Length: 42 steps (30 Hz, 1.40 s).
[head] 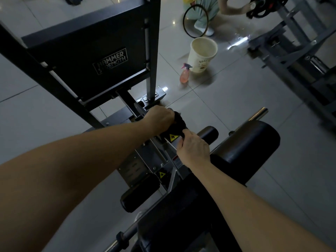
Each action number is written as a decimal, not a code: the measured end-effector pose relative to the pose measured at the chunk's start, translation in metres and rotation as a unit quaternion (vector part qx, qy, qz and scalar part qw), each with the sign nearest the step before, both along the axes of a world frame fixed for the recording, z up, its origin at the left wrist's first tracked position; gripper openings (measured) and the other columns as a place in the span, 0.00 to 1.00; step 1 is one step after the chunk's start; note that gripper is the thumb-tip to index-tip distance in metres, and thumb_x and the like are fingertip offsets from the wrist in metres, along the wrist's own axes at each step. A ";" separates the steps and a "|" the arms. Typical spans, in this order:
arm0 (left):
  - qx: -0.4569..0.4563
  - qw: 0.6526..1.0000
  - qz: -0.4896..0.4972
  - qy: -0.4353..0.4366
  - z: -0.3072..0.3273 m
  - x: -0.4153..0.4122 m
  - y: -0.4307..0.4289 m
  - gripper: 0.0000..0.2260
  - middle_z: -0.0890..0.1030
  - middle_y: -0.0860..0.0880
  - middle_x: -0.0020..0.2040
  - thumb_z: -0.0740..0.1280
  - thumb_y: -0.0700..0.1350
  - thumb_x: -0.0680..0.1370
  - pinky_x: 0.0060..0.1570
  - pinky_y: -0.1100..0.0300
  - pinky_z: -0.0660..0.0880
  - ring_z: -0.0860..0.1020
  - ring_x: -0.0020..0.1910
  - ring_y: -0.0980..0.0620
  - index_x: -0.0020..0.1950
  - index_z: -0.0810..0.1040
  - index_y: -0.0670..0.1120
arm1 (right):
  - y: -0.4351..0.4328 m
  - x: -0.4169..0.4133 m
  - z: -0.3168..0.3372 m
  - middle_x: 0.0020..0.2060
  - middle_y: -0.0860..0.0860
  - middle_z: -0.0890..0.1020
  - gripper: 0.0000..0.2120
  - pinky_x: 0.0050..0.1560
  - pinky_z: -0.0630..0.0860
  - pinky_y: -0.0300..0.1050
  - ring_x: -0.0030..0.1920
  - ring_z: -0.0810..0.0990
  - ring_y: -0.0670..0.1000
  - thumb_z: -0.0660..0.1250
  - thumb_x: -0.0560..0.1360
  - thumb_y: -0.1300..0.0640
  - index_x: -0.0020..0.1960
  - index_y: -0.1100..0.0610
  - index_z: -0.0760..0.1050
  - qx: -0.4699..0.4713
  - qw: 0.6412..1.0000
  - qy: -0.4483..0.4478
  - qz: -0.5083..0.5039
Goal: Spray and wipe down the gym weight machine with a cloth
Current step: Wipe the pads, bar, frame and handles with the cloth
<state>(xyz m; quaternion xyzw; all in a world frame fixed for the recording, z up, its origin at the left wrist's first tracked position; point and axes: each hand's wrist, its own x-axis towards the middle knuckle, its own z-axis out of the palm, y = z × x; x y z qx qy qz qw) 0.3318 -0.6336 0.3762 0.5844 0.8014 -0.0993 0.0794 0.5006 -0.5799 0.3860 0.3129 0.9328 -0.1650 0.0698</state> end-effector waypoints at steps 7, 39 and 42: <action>0.073 0.984 -0.157 0.035 -0.014 0.000 -0.076 0.27 0.75 0.42 0.69 0.74 0.44 0.74 0.72 0.44 0.67 0.72 0.69 0.41 0.72 0.71 0.48 | -0.001 0.001 -0.004 0.45 0.51 0.78 0.11 0.40 0.70 0.46 0.44 0.80 0.55 0.60 0.81 0.52 0.59 0.56 0.72 0.012 1.000 0.007 -0.001; 0.359 0.415 0.664 -0.509 -0.026 -0.060 -0.035 0.18 0.79 0.43 0.47 0.63 0.50 0.82 0.54 0.44 0.79 0.81 0.48 0.41 0.64 0.75 0.37 | 0.000 0.000 -0.010 0.45 0.50 0.80 0.13 0.44 0.76 0.46 0.44 0.80 0.51 0.57 0.84 0.49 0.62 0.55 0.73 0.019 1.000 0.008 -0.008; 0.354 0.459 0.650 -0.492 -0.006 -0.018 -0.040 0.18 0.79 0.46 0.50 0.60 0.51 0.85 0.53 0.50 0.77 0.79 0.47 0.47 0.72 0.71 0.43 | 0.000 0.000 -0.010 0.48 0.52 0.81 0.15 0.43 0.71 0.46 0.47 0.81 0.54 0.58 0.83 0.50 0.64 0.56 0.73 0.021 1.000 0.007 -0.014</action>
